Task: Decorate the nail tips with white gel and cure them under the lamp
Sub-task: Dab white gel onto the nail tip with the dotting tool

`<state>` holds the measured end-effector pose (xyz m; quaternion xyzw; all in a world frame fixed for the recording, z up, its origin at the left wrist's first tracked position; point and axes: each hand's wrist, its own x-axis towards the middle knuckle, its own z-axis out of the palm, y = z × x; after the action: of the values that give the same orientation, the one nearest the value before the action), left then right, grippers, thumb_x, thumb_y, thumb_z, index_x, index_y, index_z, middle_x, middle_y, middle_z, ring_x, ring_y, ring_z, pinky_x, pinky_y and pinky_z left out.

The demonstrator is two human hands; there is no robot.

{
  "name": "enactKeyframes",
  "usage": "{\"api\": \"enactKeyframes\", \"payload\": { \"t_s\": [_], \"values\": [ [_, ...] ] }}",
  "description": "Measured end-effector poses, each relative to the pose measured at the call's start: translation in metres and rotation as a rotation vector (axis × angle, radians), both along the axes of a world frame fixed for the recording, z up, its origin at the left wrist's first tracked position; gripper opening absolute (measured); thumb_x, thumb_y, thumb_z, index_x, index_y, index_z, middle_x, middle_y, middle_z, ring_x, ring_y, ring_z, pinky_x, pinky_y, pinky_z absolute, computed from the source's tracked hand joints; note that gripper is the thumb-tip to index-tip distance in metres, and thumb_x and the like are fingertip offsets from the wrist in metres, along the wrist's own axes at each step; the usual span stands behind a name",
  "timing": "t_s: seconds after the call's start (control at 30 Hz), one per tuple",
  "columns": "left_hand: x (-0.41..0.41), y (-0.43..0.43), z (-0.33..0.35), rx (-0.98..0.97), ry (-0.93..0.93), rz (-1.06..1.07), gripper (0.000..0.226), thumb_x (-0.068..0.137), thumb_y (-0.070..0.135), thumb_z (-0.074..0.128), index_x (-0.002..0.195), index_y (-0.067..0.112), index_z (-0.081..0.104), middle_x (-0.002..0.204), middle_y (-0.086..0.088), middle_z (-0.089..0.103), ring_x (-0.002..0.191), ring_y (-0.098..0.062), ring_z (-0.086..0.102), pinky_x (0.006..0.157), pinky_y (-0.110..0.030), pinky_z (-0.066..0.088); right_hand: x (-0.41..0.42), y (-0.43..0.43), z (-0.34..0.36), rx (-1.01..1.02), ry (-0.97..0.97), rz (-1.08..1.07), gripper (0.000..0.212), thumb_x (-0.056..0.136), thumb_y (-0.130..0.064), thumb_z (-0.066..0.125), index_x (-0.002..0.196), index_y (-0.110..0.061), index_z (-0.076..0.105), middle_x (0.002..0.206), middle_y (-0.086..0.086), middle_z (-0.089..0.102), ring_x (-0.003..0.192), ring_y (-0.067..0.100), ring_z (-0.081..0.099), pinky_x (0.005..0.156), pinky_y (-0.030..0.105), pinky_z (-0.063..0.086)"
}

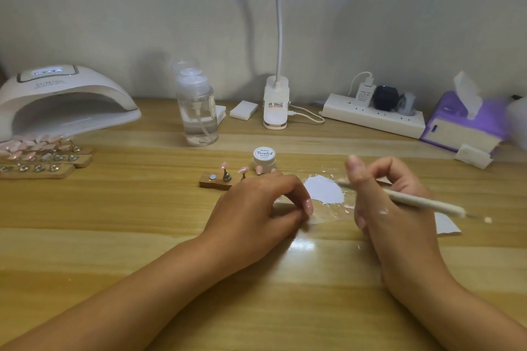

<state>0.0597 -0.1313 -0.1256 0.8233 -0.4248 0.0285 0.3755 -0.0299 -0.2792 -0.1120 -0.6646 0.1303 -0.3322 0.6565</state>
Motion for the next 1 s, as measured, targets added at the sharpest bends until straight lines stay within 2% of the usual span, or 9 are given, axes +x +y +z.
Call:
{"api": "enactKeyframes", "payload": {
  "t_s": [0.07, 0.17, 0.27, 0.33, 0.47, 0.63, 0.73, 0.83, 1.0],
  "values": [
    [0.0, 0.0, 0.0, -0.011, 0.012, -0.007, 0.014, 0.085, 0.024, 0.069, 0.083, 0.037, 0.065, 0.092, 0.022, 0.069, 0.068, 0.013, 0.051, 0.088, -0.028, 0.04, 0.001, -0.003, 0.003, -0.008, -0.029, -0.022, 0.033, 0.079, -0.042, 0.072, 0.075, -0.021, 0.047, 0.043, -0.003, 0.046, 0.035, 0.006, 0.036, 0.036, 0.014, 0.029],
    [0.001, 0.0, 0.0, -0.031, 0.033, -0.021, 0.015, 0.085, 0.022, 0.07, 0.082, 0.036, 0.066, 0.09, 0.022, 0.069, 0.066, 0.015, 0.051, 0.082, -0.026, 0.044, 0.004, -0.01, 0.005, -0.112, -0.029, -0.026, 0.018, 0.085, -0.024, 0.075, 0.09, -0.023, 0.058, 0.067, 0.0, 0.067, 0.047, 0.005, 0.051, 0.043, 0.016, 0.04],
    [0.002, 0.0, -0.001, -0.045, 0.041, -0.028, 0.014, 0.085, 0.022, 0.071, 0.082, 0.035, 0.066, 0.089, 0.022, 0.07, 0.065, 0.016, 0.05, 0.077, -0.028, 0.045, 0.007, -0.017, 0.005, -0.139, -0.005, -0.001, 0.023, 0.098, -0.006, 0.058, 0.106, -0.026, 0.065, 0.096, -0.003, 0.075, 0.049, 0.007, 0.055, 0.045, 0.018, 0.046],
    [0.002, 0.0, -0.002, -0.049, 0.042, -0.031, 0.012, 0.085, 0.023, 0.071, 0.083, 0.034, 0.067, 0.089, 0.022, 0.07, 0.065, 0.017, 0.049, 0.072, -0.026, 0.042, 0.008, -0.019, 0.005, -0.072, -0.003, 0.001, 0.024, 0.103, -0.008, 0.049, 0.109, -0.023, 0.067, 0.101, -0.003, 0.076, 0.046, 0.008, 0.055, 0.044, 0.019, 0.046],
    [0.003, 0.0, -0.003, -0.06, 0.049, -0.039, 0.013, 0.086, 0.022, 0.072, 0.083, 0.034, 0.067, 0.09, 0.021, 0.07, 0.065, 0.017, 0.05, 0.08, -0.028, 0.045, 0.009, -0.022, 0.009, 0.054, -0.016, -0.015, 0.005, 0.097, -0.016, 0.06, 0.101, -0.019, 0.062, 0.09, -0.002, 0.076, 0.042, 0.008, 0.047, 0.039, 0.018, 0.039],
    [0.004, 0.0, -0.002, -0.057, 0.04, -0.051, 0.011, 0.085, 0.023, 0.072, 0.084, 0.033, 0.068, 0.089, 0.021, 0.07, 0.064, 0.019, 0.049, 0.072, -0.024, 0.041, 0.012, -0.023, 0.012, 0.27, -0.07, -0.092, 0.035, 0.088, -0.014, 0.072, 0.1, -0.025, 0.041, 0.071, -0.004, 0.069, 0.038, 0.005, 0.04, 0.037, 0.017, 0.032],
    [0.003, 0.0, -0.002, -0.049, 0.036, -0.051, 0.011, 0.085, 0.023, 0.071, 0.084, 0.033, 0.068, 0.089, 0.021, 0.07, 0.064, 0.019, 0.049, 0.068, -0.019, 0.038, 0.014, -0.027, 0.009, 0.37, -0.013, -0.104, 0.031, 0.085, -0.02, 0.075, 0.107, -0.016, 0.054, 0.068, -0.007, 0.063, 0.04, 0.002, 0.04, 0.036, 0.016, 0.033],
    [0.003, 0.001, -0.002, -0.041, 0.039, -0.044, 0.011, 0.086, 0.025, 0.071, 0.084, 0.035, 0.067, 0.09, 0.022, 0.07, 0.064, 0.019, 0.049, 0.069, -0.02, 0.039, 0.014, -0.029, 0.009, 0.446, 0.027, -0.056, 0.013, 0.087, -0.025, 0.073, 0.084, -0.016, 0.064, 0.056, -0.01, 0.051, 0.039, 0.002, 0.034, 0.034, 0.014, 0.03],
    [0.003, 0.001, -0.002, -0.036, 0.031, -0.046, 0.013, 0.086, 0.024, 0.071, 0.083, 0.036, 0.066, 0.09, 0.022, 0.069, 0.065, 0.018, 0.05, 0.07, -0.024, 0.042, 0.012, -0.028, 0.01, 0.366, 0.027, -0.053, 0.036, 0.094, -0.028, 0.065, 0.071, -0.023, 0.039, 0.04, -0.01, 0.031, 0.033, 0.003, 0.027, 0.032, 0.016, 0.023]
  ]
}}
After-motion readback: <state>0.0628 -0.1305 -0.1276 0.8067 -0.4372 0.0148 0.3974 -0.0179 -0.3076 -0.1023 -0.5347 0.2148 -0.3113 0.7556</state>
